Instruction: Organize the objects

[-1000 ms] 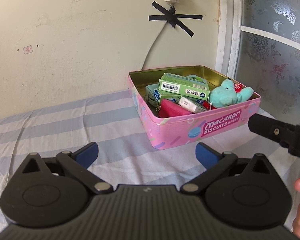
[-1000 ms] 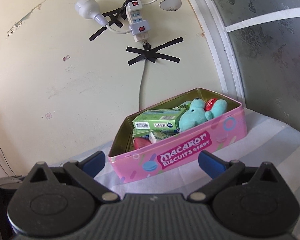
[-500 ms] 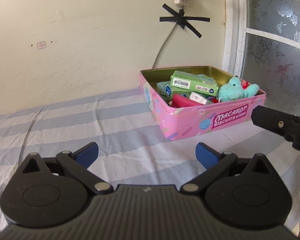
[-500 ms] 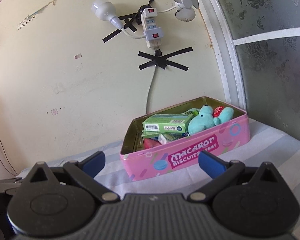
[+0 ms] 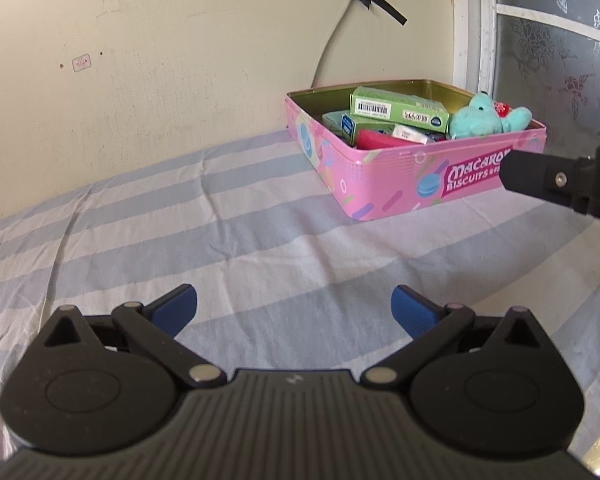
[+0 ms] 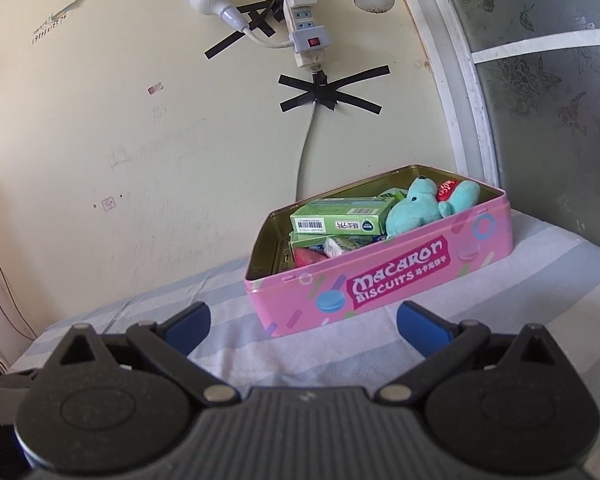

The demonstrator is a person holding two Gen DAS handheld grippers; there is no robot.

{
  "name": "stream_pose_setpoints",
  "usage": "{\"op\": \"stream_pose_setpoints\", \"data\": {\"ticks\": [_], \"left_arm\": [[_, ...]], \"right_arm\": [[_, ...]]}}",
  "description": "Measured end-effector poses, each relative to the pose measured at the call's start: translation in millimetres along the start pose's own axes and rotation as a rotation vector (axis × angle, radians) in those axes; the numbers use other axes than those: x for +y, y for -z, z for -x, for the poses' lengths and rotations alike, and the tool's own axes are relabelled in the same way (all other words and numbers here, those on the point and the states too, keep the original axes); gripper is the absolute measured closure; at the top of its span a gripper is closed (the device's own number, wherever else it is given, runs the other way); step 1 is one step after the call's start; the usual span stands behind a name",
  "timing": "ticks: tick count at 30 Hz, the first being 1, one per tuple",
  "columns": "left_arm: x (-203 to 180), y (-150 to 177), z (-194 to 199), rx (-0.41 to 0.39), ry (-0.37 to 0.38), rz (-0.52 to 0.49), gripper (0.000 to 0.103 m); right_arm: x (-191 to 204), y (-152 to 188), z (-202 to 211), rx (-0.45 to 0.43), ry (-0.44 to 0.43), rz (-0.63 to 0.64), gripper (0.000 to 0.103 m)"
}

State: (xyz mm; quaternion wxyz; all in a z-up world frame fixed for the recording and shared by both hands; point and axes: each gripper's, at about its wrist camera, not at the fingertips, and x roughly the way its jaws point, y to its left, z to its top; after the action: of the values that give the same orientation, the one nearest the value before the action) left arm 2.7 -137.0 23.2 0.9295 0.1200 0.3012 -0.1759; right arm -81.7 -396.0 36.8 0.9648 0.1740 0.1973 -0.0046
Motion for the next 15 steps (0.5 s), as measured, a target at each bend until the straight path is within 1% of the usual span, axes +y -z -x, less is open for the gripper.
{"op": "stream_pose_setpoints", "data": {"ticks": [15], "left_arm": [[-1.1,8.7,-8.0,0.069,0.014,0.003,0.000]], "right_arm": [[-4.3,2.2,-4.2,0.020,-0.002,-0.021,0.000]]}}
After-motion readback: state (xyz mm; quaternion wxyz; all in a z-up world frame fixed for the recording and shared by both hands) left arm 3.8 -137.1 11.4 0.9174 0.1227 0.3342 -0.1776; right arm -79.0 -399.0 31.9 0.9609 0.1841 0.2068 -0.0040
